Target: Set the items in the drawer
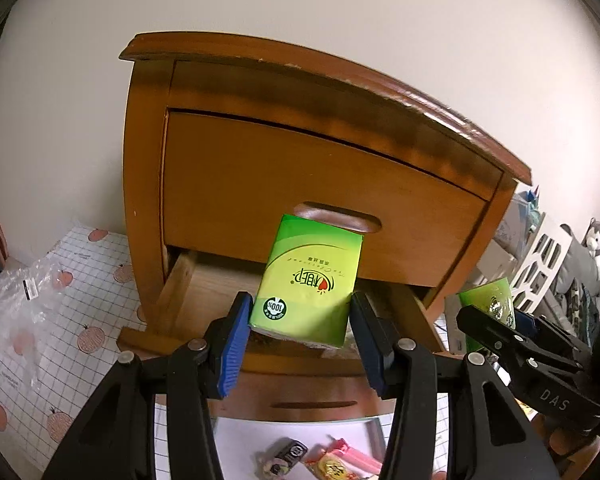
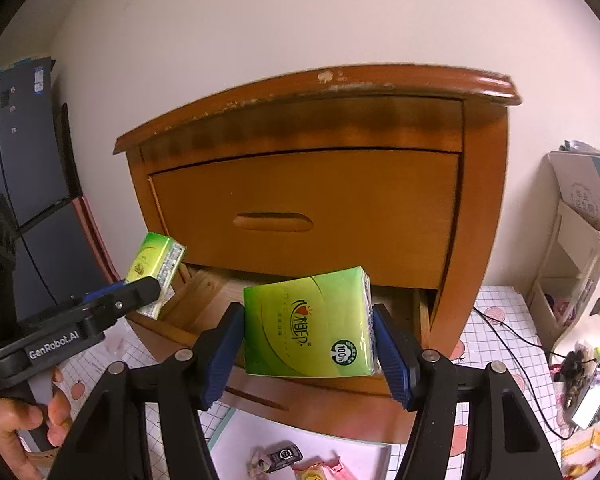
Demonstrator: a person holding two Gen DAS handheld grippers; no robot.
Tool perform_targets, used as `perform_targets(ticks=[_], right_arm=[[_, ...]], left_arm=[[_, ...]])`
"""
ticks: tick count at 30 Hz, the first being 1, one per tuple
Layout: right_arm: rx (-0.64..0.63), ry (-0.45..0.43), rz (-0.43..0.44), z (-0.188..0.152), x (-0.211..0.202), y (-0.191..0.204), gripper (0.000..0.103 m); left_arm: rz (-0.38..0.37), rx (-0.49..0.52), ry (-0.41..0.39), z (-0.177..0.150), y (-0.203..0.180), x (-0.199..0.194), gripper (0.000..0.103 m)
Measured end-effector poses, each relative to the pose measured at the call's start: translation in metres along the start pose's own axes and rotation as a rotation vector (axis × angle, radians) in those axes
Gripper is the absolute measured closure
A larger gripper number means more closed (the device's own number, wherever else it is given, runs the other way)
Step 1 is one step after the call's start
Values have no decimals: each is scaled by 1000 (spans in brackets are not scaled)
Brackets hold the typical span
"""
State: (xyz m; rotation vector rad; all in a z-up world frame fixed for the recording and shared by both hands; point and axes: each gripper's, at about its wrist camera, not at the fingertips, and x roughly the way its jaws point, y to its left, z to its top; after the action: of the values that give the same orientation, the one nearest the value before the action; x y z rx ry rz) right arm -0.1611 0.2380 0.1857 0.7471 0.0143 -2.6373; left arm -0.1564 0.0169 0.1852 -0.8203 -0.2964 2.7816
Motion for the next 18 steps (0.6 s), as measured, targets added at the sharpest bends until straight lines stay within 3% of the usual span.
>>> perform_targets(ticks=[12,18], right_arm=[[26,135,-19,-5,57,-5,37],[14,175,-26,-8,71,-2,37]], left_arm=[[92,-16,112,-5,16,49,52],[99,-38,138,-5,17,60,52]])
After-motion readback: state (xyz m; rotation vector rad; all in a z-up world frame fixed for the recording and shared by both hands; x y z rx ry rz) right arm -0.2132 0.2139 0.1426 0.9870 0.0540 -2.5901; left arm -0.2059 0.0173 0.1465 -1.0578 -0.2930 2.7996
